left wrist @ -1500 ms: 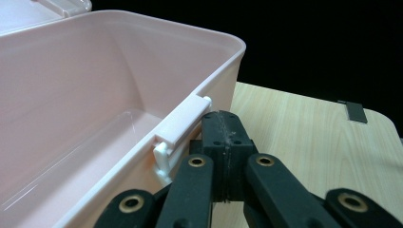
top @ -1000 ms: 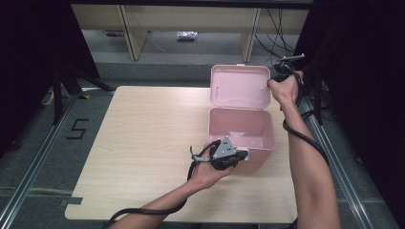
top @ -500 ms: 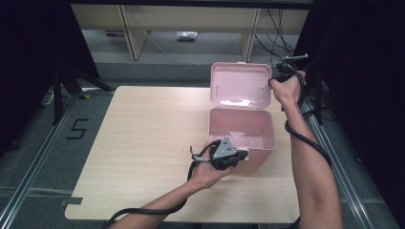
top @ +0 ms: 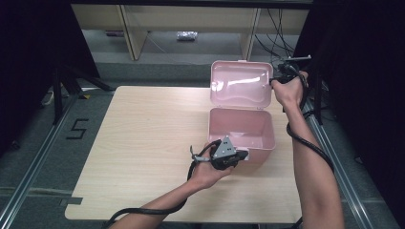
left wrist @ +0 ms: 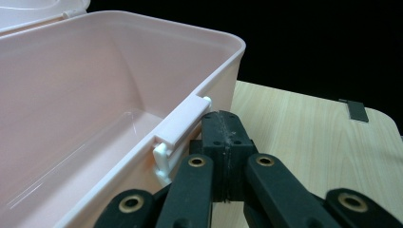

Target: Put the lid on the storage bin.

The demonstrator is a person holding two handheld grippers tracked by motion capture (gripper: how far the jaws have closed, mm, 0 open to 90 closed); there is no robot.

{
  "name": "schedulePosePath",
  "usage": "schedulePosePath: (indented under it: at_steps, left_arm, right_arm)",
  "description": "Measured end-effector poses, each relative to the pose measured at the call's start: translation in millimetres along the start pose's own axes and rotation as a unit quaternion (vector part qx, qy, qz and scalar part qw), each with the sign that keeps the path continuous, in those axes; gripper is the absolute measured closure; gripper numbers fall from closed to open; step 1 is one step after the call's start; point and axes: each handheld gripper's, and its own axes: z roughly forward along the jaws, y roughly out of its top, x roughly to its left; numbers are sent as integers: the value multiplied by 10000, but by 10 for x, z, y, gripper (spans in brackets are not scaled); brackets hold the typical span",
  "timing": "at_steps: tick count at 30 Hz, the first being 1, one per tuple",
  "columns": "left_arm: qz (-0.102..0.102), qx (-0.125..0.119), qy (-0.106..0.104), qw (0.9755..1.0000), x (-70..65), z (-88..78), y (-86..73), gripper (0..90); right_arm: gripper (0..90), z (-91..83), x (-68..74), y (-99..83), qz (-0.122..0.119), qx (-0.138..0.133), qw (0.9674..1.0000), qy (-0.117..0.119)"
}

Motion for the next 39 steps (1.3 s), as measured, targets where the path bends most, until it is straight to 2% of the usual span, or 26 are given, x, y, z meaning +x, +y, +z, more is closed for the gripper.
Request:
schedulePosePath:
  at_steps: [1,2,3,6,7,9,12,13,14,15,16,17,19,21,22,23,24,26,28,33,34,35,37,38,39]
  left_arm:
    - [3,0,1,10000,0,0,0,900]
    - [2,1,1,10000,0,0,0,900]
    - [-5,2,0,10000,1,0,1,900]
    - [-8,6,4,10000,0,0,3,900]
    - [-9,4,3,10000,1,1,2,900]
    - [-10,-3,8,10000,1,1,1,900]
    - [-9,12,10,10000,3,1,5,900]
    - [-11,13,8,10000,4,1,5,900]
    - [-18,10,6,10000,5,2,5,900]
    - [-43,11,2,10000,3,2,5,900]
    - [-24,3,3,10000,7,3,5,900]
    - [-26,-2,6,10000,7,3,5,900]
    - [-17,-1,13,10000,9,1,5,899]
    - [-13,1,17,10000,9,0,6,899]
    - [-14,-3,19,10000,11,1,7,899]
    - [-16,-7,23,10000,10,2,8,899]
    - [-15,-9,27,10000,11,3,9,899]
    - [-24,-7,32,10000,12,3,11,899]
    - [-27,-11,40,10000,12,3,11,899]
    - [-43,-27,50,10000,14,7,11,899]
    - [-40,-24,50,10000,15,6,12,900]
    - [-41,-25,51,10000,15,7,12,899]
    - [-46,-30,51,10000,16,8,13,899]
    - [-45,-30,55,10000,16,9,14,899]
    - [-48,-35,54,10000,15,10,14,899]
  right_arm:
    - [894,-2,-16,-4,-71,-49,10000,19]
    - [894,-16,-1,-6,11,-36,10000,22]
    - [894,-30,-31,-7,-227,-23,9997,4]
    - [895,-29,-10,-25,-158,-162,9997,-11]
    - [895,-60,7,-21,-52,-43,10000,14]
    - [895,-54,-11,-38,-200,-187,9996,-6]
    - [895,-86,-5,-40,-221,-158,9996,-8]
    - [895,-74,-1,-47,-235,-273,9994,-11]
    - [895,-79,-23,-47,-394,-264,9989,7]
    - [895,-106,15,-50,-134,-192,9997,26]
    - [895,-113,3,-53,-195,-215,9996,41]
    - [895,-107,-32,-59,-430,-288,9987,19]
    - [895,-129,-8,-64,-182,-216,9996,78]
    - [895,-146,-28,-71,-356,-248,9991,-4]
    - [895,-138,-16,-73,-266,-294,9992,68]
    - [895,-138,-36,-88,-392,-342,9986,15]
    - [895,-146,-17,-93,-276,-333,9991,-15]
    - [895,-162,-23,-90,-326,-296,9990,49]
    - [895,-174,0,-97,-193,-329,9993,27]
    - [896,-199,24,-124,-116,-359,9993,18]
    - [896,-203,-1,-122,-289,-393,9988,43]
    - [896,-213,21,-130,-126,-363,9993,33]
    - [896,-220,9,-139,-219,-407,9989,22]
    - [896,-224,18,-141,-163,-397,9991,14]
    - [896,-231,2,-141,-279,-406,9988,12]
